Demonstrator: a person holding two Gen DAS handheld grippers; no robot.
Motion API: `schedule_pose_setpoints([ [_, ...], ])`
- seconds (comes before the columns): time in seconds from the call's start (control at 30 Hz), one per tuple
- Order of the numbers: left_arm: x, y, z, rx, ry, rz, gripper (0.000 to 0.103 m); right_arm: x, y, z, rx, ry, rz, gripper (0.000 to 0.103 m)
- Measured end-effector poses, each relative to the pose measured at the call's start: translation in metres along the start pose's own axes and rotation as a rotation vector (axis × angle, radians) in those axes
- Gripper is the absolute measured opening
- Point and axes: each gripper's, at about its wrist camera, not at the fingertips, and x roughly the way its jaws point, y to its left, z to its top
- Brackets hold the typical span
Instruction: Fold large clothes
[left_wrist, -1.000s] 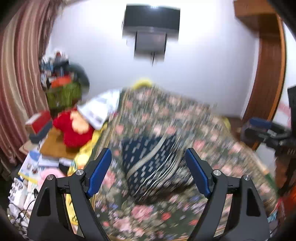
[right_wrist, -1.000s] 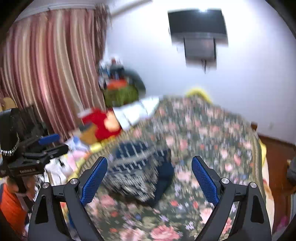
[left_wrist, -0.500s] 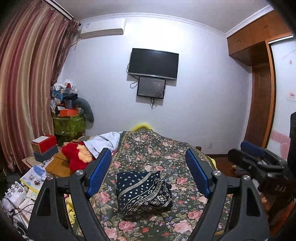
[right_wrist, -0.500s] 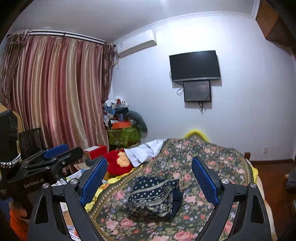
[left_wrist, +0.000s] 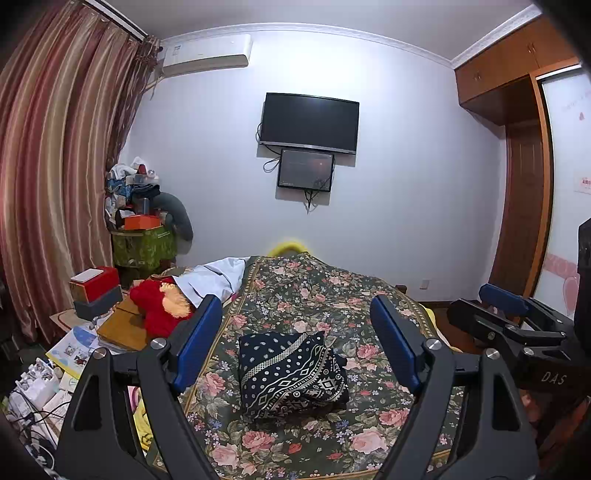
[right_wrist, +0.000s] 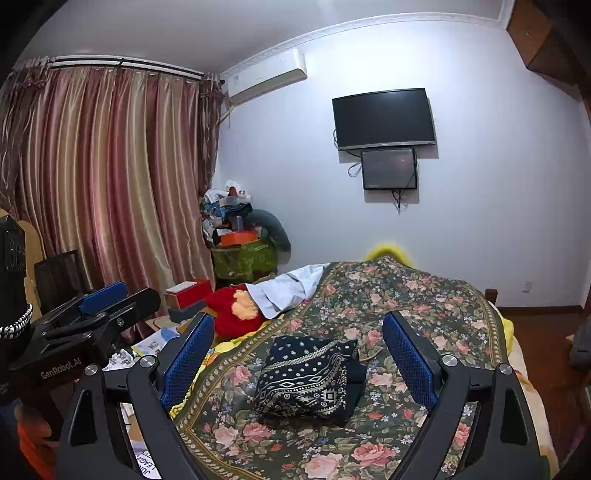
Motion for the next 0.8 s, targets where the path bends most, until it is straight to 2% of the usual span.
schedule_pose_setpoints([
  [0.8,0.0098,0.0035,-0.0043,-0.013,0.027,0.005,0.084,0.0011,-0.0050,0.0002,0.015,0.004,-0.003,0.092],
])
